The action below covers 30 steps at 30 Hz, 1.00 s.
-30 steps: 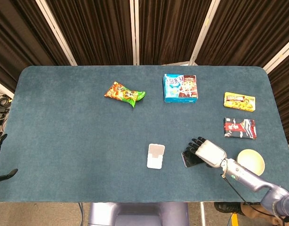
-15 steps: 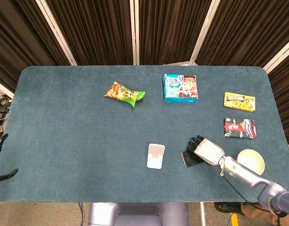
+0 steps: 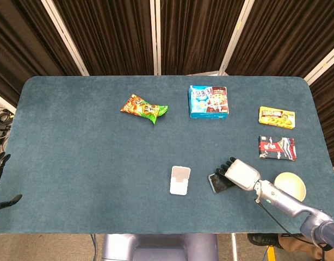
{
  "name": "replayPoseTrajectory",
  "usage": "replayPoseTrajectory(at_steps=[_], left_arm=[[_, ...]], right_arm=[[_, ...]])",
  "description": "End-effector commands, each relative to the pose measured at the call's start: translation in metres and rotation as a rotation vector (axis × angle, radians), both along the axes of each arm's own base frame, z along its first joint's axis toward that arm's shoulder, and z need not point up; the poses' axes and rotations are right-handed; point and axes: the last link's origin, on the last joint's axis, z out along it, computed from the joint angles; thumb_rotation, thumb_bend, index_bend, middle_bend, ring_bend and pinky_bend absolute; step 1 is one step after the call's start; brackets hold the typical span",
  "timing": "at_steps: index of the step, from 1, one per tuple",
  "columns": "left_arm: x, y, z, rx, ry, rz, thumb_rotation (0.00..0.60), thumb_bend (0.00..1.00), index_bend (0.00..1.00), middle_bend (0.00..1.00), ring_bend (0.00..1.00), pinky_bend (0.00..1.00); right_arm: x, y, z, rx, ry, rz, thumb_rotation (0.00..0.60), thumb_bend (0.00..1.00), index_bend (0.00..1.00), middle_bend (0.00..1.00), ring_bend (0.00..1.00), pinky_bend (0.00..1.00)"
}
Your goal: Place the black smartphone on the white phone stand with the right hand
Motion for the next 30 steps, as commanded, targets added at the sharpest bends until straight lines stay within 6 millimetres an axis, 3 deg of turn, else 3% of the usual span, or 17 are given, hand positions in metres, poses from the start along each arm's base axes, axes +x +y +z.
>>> replayPoseTrajectory(at_steps=[1, 8, 18, 25, 30], left_arm=[[0.0, 0.0, 0.0, 0.0, -0.002, -0.002, 0.6, 0.0, 0.0, 0.0, 0.0, 0.0], [0.001, -0.001, 0.002, -0.001, -0.011, -0.006, 0.6, 0.0, 0.0, 0.0, 0.0, 0.0], [0.001, -0.004, 0.006, 0.004, -0.028, -0.015, 0.6, 0.0, 0.0, 0.0, 0.0, 0.0], [0.002, -0.004, 0.007, 0.005, -0.03, -0.019, 0.6, 0.0, 0.0, 0.0, 0.0, 0.0], [0.001, -0.004, 0.008, 0.006, -0.034, -0.014, 0.6, 0.0, 0.0, 0.0, 0.0, 0.0]], right_arm=[[-0.002, 0.002, 0.01, -0.039, 0.01, 0.075, 0.6, 0.38, 0.57, 0.54, 0.42, 0.4], [0.002, 0.0, 0.036, -0.139, 0.031, 0.198, 0.6, 0.38, 0.57, 0.54, 0.42, 0.4], [0.034, -0.009, 0.104, -0.437, 0.194, 0.636, 0.6, 0.43, 0.57, 0.54, 0.42, 0.4], [0.07, -0.007, 0.117, -0.497, 0.195, 0.802, 0.6, 0.44, 0.58, 0.54, 0.42, 0.4], [0.106, -0.001, 0.101, -0.527, 0.236, 0.967, 0.6, 0.44, 0.58, 0.55, 0.42, 0.38]])
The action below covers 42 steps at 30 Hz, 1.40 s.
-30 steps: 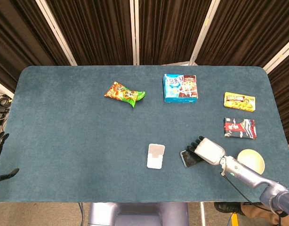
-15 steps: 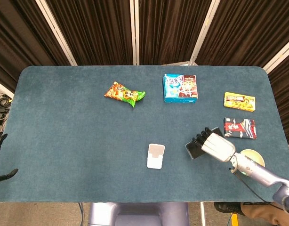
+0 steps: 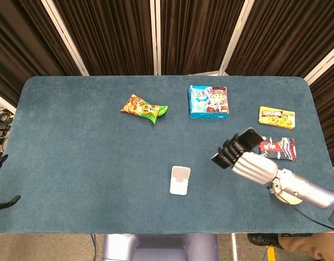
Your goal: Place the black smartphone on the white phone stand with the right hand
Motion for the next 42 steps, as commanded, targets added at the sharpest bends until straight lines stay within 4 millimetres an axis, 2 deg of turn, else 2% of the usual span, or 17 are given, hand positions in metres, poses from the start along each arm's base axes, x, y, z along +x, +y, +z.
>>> replayPoseTrajectory(at_steps=[1, 6, 13, 22, 28, 42], left_arm=[[-0.001, 0.0, 0.0, -0.003, 0.0, 0.002, 0.6, 0.0, 0.0, 0.0, 0.0, 0.0], [-0.002, 0.001, 0.001, -0.004, -0.004, 0.006, 0.6, 0.0, 0.0, 0.0, 0.0, 0.0], [-0.004, 0.003, 0.001, -0.012, -0.012, 0.014, 0.6, 0.0, 0.0, 0.0, 0.0, 0.0], [-0.005, 0.004, 0.002, -0.012, -0.018, 0.016, 0.6, 0.0, 0.0, 0.0, 0.0, 0.0], [-0.006, 0.005, 0.004, -0.01, -0.023, 0.021, 0.6, 0.0, 0.0, 0.0, 0.0, 0.0], [-0.009, 0.007, 0.008, -0.001, -0.041, 0.028, 0.6, 0.0, 0.0, 0.0, 0.0, 0.0]], right_arm=[[0.043, 0.006, -0.024, -0.05, 0.095, 0.193, 0.6, 0.44, 0.58, 0.55, 0.42, 0.37], [0.066, 0.017, -0.049, -0.056, 0.143, 0.238, 0.6, 0.45, 0.59, 0.55, 0.42, 0.36], [0.084, 0.029, -0.086, -0.05, 0.233, 0.287, 0.6, 0.48, 0.59, 0.55, 0.42, 0.34], [0.098, 0.035, -0.105, -0.046, 0.271, 0.297, 0.6, 0.49, 0.59, 0.56, 0.42, 0.31], [0.106, 0.031, -0.116, -0.063, 0.301, 0.274, 0.6, 0.5, 0.6, 0.56, 0.42, 0.31], [0.108, 0.035, -0.138, -0.102, 0.367, 0.215, 0.6, 0.5, 0.6, 0.57, 0.42, 0.31]])
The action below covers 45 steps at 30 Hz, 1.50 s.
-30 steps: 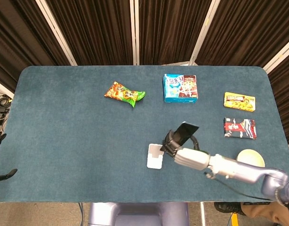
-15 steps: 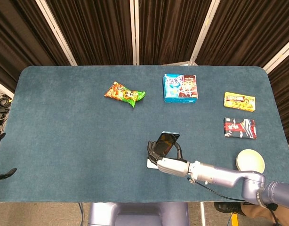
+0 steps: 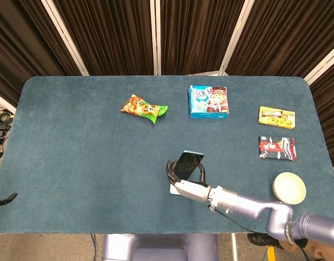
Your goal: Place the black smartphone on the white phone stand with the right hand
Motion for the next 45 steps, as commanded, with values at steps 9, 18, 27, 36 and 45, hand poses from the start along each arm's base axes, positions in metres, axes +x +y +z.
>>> replayPoseTrajectory(at_steps=[9, 18, 27, 36, 45], left_arm=[[0.0, 0.0, 0.0, -0.002, -0.001, 0.0, 0.6, 0.0, 0.0, 0.0, 0.0, 0.0], [0.001, 0.0, -0.001, -0.003, -0.001, 0.0, 0.6, 0.0, 0.0, 0.0, 0.0, 0.0], [0.0, 0.0, 0.001, -0.001, -0.006, 0.0, 0.6, 0.0, 0.0, 0.0, 0.0, 0.0], [0.0, -0.001, 0.001, -0.002, -0.008, -0.002, 0.6, 0.0, 0.0, 0.0, 0.0, 0.0], [0.001, -0.001, 0.0, -0.005, -0.007, -0.003, 0.6, 0.0, 0.0, 0.0, 0.0, 0.0]], right_arm=[[-0.002, 0.005, -0.007, 0.01, 0.025, 0.02, 0.6, 0.5, 0.6, 0.54, 0.39, 0.26], [0.0, 0.007, -0.014, -0.01, 0.041, 0.032, 0.6, 0.5, 0.61, 0.54, 0.38, 0.23], [0.002, 0.012, -0.021, -0.023, 0.053, 0.023, 0.6, 0.5, 0.62, 0.54, 0.38, 0.22], [0.003, 0.015, -0.024, -0.024, 0.041, 0.009, 0.6, 0.49, 0.51, 0.45, 0.35, 0.21], [0.001, 0.014, -0.023, -0.038, 0.027, -0.003, 0.6, 0.49, 0.39, 0.33, 0.29, 0.16]])
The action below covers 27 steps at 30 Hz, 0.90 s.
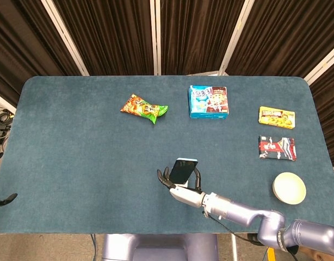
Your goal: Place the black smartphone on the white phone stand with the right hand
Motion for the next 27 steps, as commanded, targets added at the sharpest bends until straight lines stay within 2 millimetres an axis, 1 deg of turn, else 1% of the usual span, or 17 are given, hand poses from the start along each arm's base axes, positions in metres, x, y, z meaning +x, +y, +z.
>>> replayPoseTrajectory(at_steps=[1, 6, 14, 16, 17, 20, 21, 23, 27], left_arm=[[0.0, -0.0001, -0.0001, 0.0, 0.0, 0.0, 0.6, 0.0, 0.0, 0.0, 0.0, 0.0], [0.0001, 0.0, 0.0, -0.001, -0.001, 0.0, 0.6, 0.0, 0.0, 0.0, 0.0, 0.0], [0.0007, -0.0002, -0.0009, -0.004, -0.001, -0.003, 0.6, 0.0, 0.0, 0.0, 0.0, 0.0], [0.0006, -0.0004, -0.0008, -0.003, -0.001, -0.002, 0.6, 0.0, 0.0, 0.0, 0.0, 0.0], [0.0006, -0.0004, -0.0007, -0.003, 0.0, -0.002, 0.6, 0.0, 0.0, 0.0, 0.0, 0.0], [0.0006, -0.0006, -0.0006, -0.003, -0.002, -0.002, 0.6, 0.0, 0.0, 0.0, 0.0, 0.0], [0.0005, -0.0006, -0.0005, -0.003, -0.002, -0.002, 0.6, 0.0, 0.0, 0.0, 0.0, 0.0], [0.0004, -0.0005, -0.0006, -0.004, -0.004, -0.001, 0.6, 0.0, 0.0, 0.0, 0.0, 0.0], [0.0009, -0.0004, -0.0009, -0.005, -0.002, -0.004, 0.6, 0.0, 0.0, 0.0, 0.0, 0.0]], right_arm=[[-0.0006, -0.001, 0.0013, -0.012, -0.003, -0.003, 0.6, 0.49, 0.38, 0.32, 0.28, 0.16], [-0.003, -0.0014, 0.003, -0.031, -0.004, -0.011, 0.6, 0.49, 0.32, 0.26, 0.25, 0.13], [-0.0044, 0.0022, 0.0037, -0.031, -0.002, -0.019, 0.6, 0.49, 0.31, 0.25, 0.24, 0.12], [-0.0044, 0.0029, 0.0039, -0.031, -0.001, -0.018, 0.6, 0.49, 0.3, 0.24, 0.24, 0.12], [-0.0044, 0.0033, 0.004, -0.03, -0.001, -0.019, 0.6, 0.49, 0.26, 0.24, 0.24, 0.12], [-0.0051, 0.0029, 0.0055, -0.035, -0.005, -0.022, 0.6, 0.48, 0.08, 0.21, 0.22, 0.12], [-0.0055, 0.0022, 0.0066, -0.041, -0.01, -0.026, 0.6, 0.47, 0.04, 0.19, 0.21, 0.12], [-0.0063, 0.0016, 0.0082, -0.047, -0.018, -0.035, 0.6, 0.47, 0.01, 0.16, 0.2, 0.12], [-0.008, 0.0015, 0.0109, -0.053, -0.025, -0.046, 0.6, 0.47, 0.0, 0.15, 0.2, 0.12]])
